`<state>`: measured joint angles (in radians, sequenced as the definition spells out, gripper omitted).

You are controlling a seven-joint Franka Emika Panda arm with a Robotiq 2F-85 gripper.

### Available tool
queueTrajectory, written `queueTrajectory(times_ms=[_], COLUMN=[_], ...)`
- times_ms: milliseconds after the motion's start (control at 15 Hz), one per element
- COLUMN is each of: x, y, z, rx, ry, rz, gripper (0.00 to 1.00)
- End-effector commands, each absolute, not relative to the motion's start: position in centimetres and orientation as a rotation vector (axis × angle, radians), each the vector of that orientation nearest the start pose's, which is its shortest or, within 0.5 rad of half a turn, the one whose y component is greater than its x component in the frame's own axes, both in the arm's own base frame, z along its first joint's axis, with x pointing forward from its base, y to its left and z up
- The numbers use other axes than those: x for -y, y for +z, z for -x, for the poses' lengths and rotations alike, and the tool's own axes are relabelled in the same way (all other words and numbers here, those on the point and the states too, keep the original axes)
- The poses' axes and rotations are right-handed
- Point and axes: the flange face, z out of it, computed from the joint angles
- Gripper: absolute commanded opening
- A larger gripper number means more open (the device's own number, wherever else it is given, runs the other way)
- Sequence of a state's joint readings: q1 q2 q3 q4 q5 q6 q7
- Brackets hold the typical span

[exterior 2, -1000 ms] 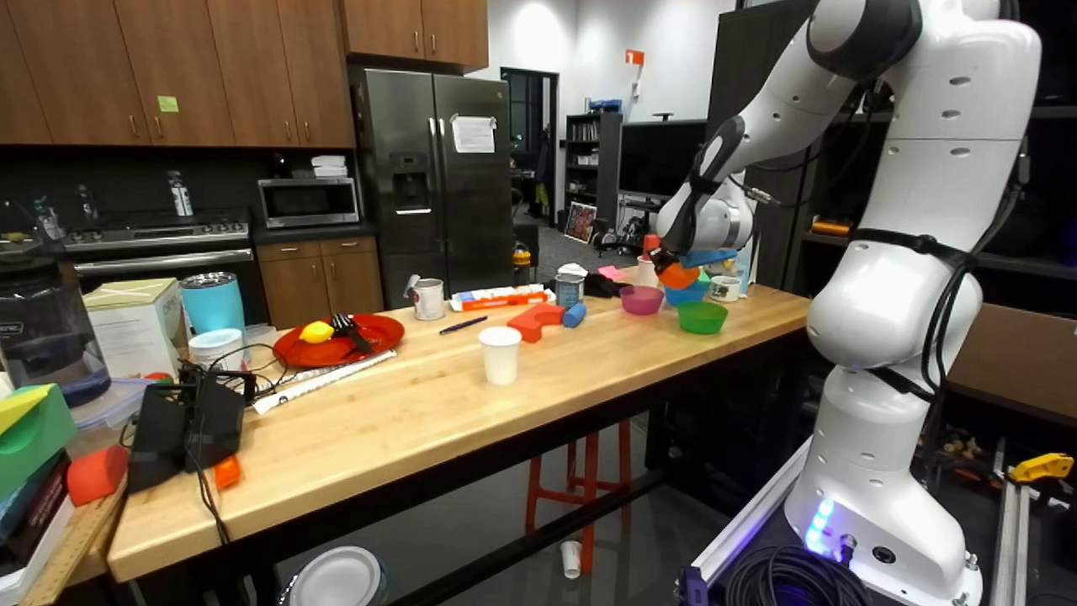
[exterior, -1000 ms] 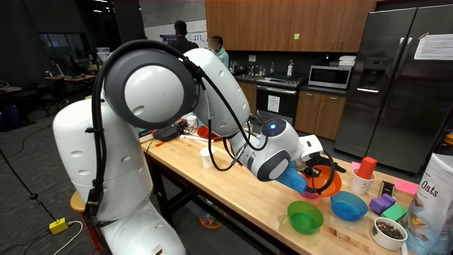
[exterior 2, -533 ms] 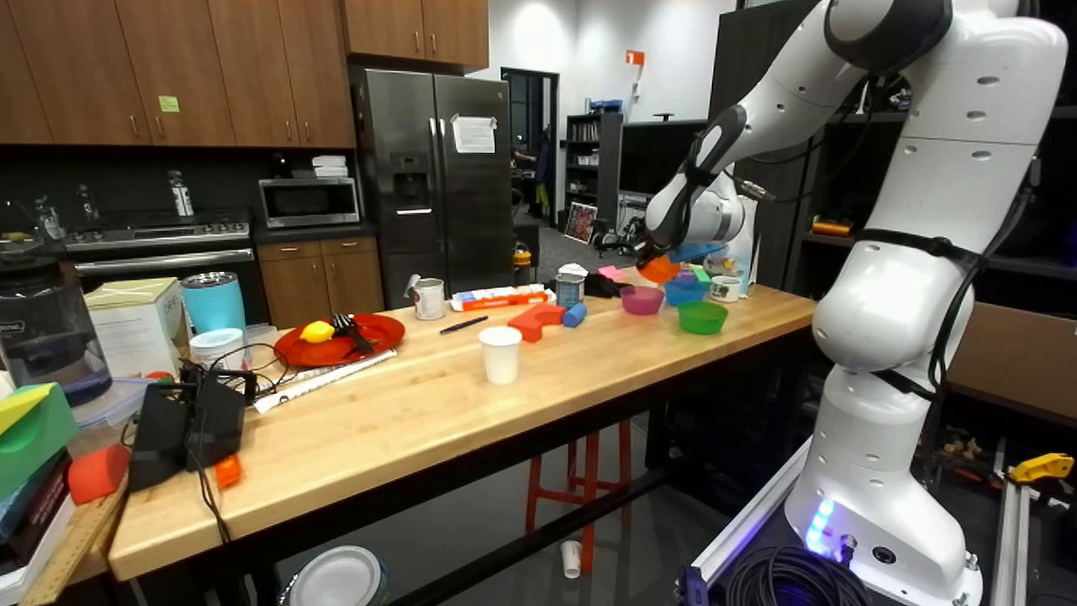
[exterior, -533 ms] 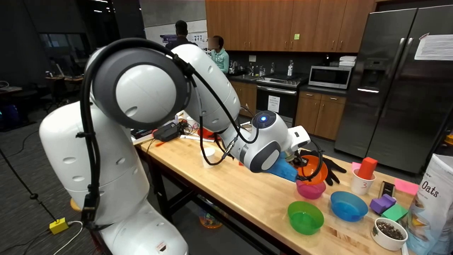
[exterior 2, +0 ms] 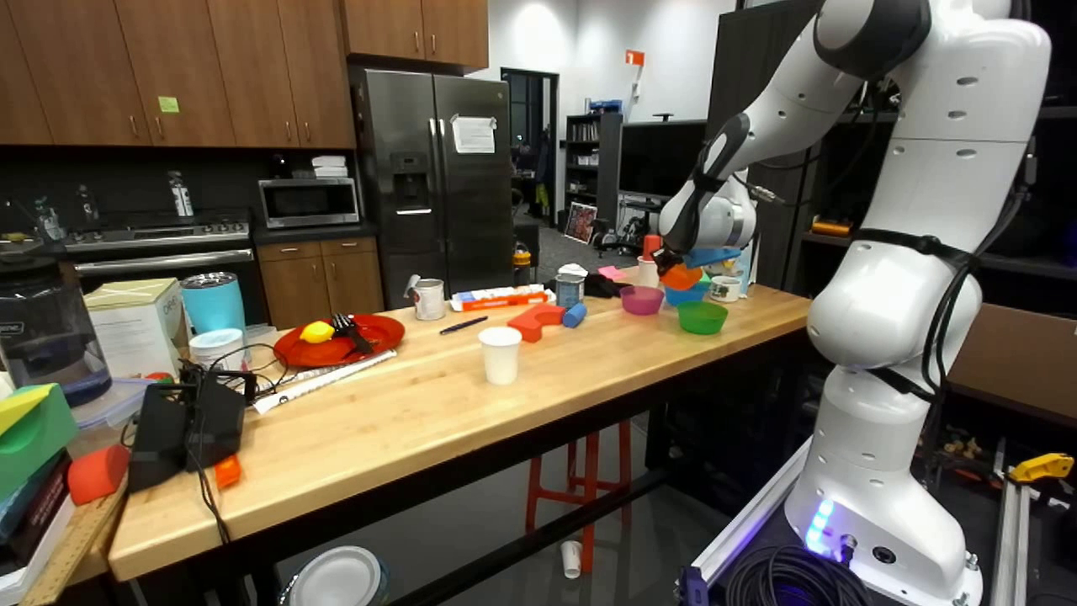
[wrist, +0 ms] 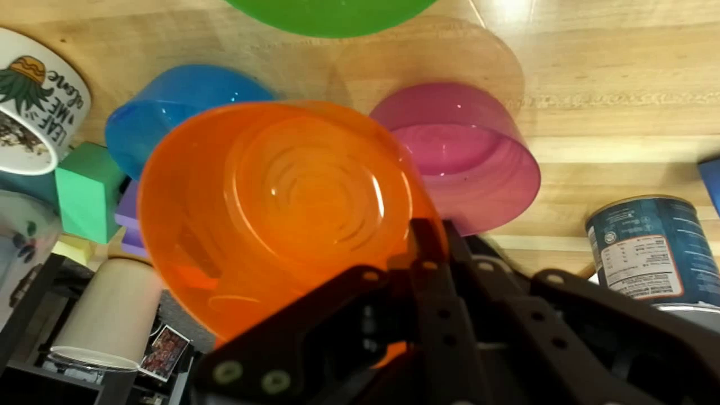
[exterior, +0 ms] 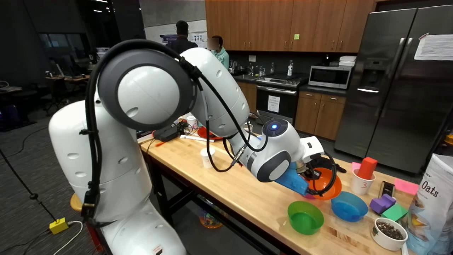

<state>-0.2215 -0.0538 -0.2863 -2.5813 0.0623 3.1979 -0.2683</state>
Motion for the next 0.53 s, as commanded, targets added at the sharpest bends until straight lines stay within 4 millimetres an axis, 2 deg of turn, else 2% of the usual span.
queueTrajectory(times_ms=[0,200,467], x=[25.1,24.8,23.3], y=[36.8,37.8,38.5], z=[-43.0,-44.1,-46.1], rx=[-0.464,-0.44,-0.389], ry=[-1.055,-1.059,-1.012], rz=[3.165,3.157,3.115], gripper=[0.01,0.01,0.01])
